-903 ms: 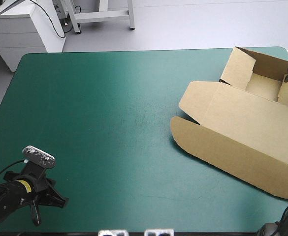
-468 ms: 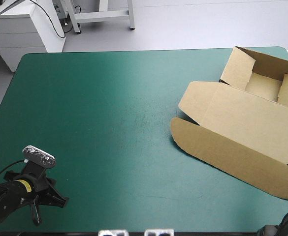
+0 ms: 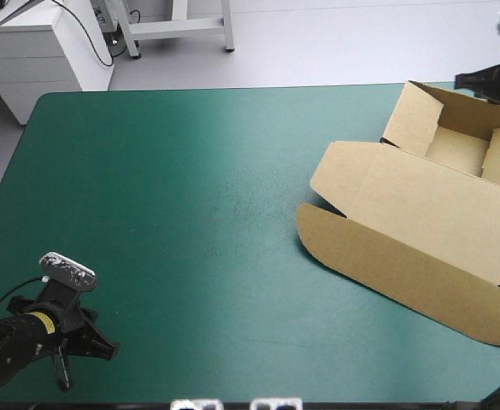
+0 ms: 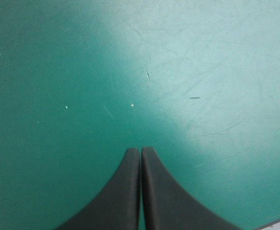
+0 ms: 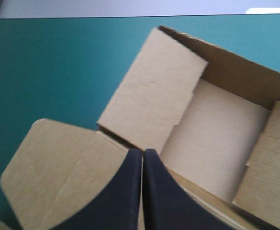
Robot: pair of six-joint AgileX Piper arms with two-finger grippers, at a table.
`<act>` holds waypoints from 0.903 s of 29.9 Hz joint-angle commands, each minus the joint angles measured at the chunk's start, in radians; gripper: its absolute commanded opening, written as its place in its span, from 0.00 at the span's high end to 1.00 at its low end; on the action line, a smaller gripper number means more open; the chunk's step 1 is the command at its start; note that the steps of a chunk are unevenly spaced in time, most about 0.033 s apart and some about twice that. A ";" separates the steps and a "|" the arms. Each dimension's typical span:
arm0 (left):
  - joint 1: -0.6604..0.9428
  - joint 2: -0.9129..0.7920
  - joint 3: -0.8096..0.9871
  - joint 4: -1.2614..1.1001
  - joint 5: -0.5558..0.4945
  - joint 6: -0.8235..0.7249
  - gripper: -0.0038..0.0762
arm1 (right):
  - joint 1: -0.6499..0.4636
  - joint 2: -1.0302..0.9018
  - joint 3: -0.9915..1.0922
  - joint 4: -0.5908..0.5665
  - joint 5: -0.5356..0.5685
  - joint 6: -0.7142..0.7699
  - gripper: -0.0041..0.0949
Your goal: Fold the box
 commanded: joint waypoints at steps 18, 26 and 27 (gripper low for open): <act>-0.006 0.002 -0.021 -0.063 -0.027 -0.012 0.96 | 0.433 -0.441 0.620 -0.072 -0.072 -0.065 0.96; -0.006 0.002 -0.019 -0.106 -0.050 -0.025 0.96 | 0.433 -0.666 0.946 -0.083 -0.158 -0.065 0.96; -0.006 0.002 -0.019 -0.125 -0.055 -0.025 0.96 | 0.433 -0.697 0.989 -0.078 -0.171 -0.065 0.96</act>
